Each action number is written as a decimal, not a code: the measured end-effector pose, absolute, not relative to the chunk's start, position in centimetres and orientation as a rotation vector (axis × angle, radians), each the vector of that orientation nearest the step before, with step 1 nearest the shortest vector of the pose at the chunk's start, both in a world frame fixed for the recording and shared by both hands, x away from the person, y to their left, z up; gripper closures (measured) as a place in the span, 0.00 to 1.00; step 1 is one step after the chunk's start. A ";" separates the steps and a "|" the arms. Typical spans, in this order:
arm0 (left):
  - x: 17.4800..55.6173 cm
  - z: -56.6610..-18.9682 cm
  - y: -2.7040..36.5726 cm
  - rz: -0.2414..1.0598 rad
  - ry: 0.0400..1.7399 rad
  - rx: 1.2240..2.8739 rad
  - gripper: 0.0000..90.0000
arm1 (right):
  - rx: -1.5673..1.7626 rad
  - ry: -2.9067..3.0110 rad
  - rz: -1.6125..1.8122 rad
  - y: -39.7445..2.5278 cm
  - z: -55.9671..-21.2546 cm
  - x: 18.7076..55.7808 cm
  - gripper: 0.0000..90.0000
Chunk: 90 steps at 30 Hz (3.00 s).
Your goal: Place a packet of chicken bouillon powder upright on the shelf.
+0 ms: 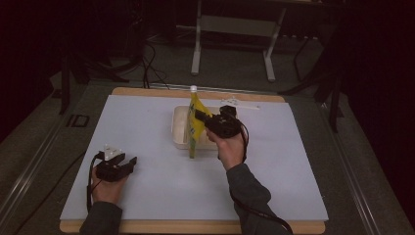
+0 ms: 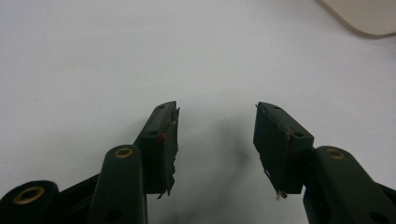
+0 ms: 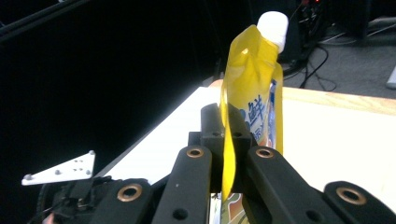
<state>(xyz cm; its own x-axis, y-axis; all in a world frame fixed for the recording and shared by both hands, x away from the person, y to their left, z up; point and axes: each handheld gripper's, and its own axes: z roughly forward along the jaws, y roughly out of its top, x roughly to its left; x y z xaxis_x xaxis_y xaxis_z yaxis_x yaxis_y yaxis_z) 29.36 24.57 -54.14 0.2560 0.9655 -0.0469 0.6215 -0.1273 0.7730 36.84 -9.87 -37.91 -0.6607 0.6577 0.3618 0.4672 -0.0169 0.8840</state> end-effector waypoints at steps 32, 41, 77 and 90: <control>29.4 -54.2 24.6 0.629 1.449 1.839 0.55 | 1.235 1.980 1.734 -8.8 -37.5 39.0 1.00; 29.4 -54.1 24.6 0.630 1.446 1.837 0.55 | 1.227 1.954 1.709 -8.5 -37.5 39.2 1.00; 29.4 -54.1 24.7 0.624 1.443 1.828 0.55 | 1.239 1.869 1.661 -7.1 -39.2 41.1 1.00; 29.4 -54.1 24.7 0.625 1.443 1.834 0.55 | 1.256 1.910 1.622 -6.1 -41.3 40.6 1.00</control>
